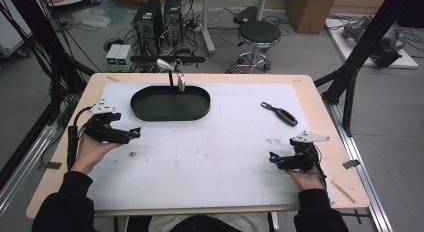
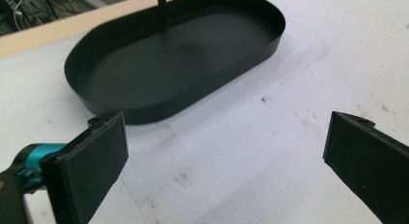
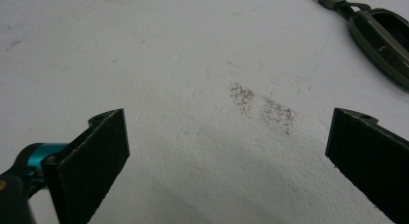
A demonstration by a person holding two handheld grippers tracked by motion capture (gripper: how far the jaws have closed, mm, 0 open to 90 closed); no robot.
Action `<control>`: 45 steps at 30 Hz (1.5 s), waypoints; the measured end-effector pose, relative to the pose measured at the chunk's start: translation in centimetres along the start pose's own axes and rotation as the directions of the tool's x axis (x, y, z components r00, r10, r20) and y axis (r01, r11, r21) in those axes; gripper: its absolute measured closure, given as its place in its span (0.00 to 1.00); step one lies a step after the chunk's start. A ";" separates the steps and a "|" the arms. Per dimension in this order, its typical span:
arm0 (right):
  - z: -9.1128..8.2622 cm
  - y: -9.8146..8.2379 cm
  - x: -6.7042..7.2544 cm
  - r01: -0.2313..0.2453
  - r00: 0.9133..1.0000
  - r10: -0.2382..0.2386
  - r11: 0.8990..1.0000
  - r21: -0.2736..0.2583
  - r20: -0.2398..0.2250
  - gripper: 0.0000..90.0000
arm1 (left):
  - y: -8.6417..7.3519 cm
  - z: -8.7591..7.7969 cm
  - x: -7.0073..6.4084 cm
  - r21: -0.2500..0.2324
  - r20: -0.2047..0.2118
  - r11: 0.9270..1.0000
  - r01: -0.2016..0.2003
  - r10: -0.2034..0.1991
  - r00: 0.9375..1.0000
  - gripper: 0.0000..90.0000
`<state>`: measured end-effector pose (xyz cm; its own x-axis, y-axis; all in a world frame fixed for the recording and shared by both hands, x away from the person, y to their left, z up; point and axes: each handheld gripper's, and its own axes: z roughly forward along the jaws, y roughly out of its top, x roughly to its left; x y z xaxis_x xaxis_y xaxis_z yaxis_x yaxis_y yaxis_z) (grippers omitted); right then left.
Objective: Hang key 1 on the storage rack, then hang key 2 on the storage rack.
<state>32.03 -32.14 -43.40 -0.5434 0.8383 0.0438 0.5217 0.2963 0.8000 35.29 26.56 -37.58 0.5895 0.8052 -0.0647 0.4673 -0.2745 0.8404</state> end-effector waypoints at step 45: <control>0.0 0.9 0.2 0.023 1.000 -0.023 1.000 -0.004 -0.006 0.01 | -7.7 -1.8 -2.9 0.070 0.019 0.997 0.015 -0.017 1.000 0.03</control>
<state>32.41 -31.74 -42.67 -0.5591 0.8286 0.0288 0.5064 0.3138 0.8032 28.78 27.25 -42.84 0.5939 0.7996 -0.0887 0.5212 -0.2984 0.7995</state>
